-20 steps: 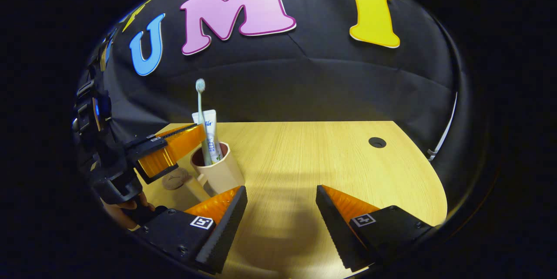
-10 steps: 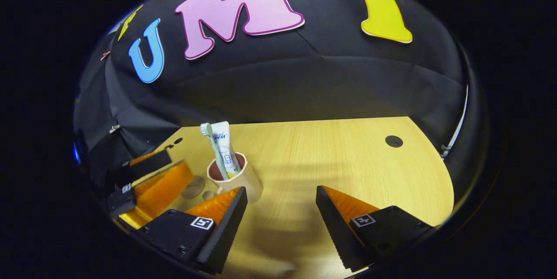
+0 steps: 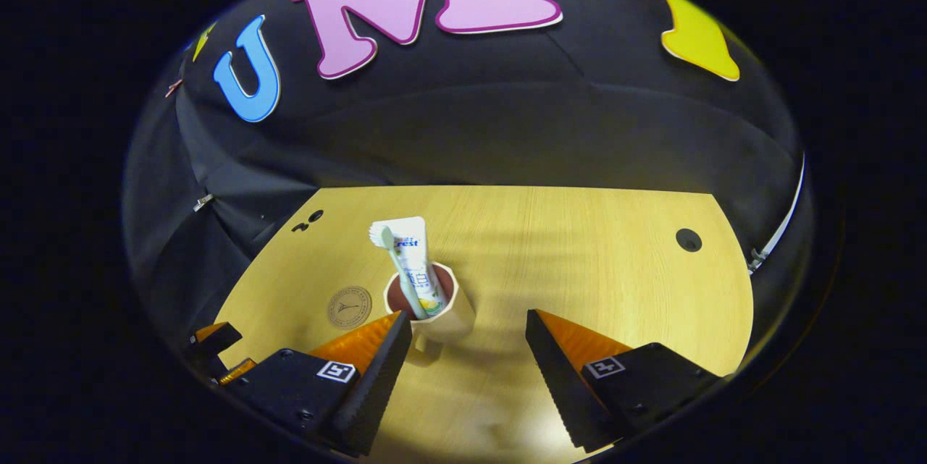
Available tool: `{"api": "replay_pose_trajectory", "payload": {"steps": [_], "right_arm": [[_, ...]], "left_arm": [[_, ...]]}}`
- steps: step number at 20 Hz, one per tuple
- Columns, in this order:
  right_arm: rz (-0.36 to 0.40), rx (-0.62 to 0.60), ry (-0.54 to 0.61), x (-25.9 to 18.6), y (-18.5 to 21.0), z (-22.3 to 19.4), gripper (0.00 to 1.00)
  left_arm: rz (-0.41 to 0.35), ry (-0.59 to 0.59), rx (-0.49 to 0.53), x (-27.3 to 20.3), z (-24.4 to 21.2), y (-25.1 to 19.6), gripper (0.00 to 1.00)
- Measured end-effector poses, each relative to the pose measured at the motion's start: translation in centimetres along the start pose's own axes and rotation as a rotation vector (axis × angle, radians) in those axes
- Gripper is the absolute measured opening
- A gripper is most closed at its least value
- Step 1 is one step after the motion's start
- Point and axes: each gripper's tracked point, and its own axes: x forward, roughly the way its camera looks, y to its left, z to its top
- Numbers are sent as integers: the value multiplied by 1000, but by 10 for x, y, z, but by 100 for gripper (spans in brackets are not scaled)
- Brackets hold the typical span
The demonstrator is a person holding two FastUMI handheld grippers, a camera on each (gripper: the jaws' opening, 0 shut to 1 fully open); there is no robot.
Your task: Put the toothbrush and toothpaste on the desktop into the cup, then pick up the cup and place it on the coaster on the desktop.
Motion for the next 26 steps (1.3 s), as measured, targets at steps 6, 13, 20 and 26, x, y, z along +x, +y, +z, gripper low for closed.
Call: {"api": "replay_pose_trajectory", "payload": {"steps": [6, 13, 20, 26], "right_arm": [[-47, 63, 225, 26, 19, -15, 98], [-69, 81, 452, 58, 43, -50, 98], [-125, 100, 563, 85, 40, -74, 98], [-151, 114, 574, 99, 42, -79, 96]], "left_arm": [[18, 3, 10, -30, 1, 37, 100], [137, 38, -95, -64, -21, 97, 100], [228, 126, -208, -88, -61, 137, 96], [211, 133, -204, -85, -67, 135, 95]]}}
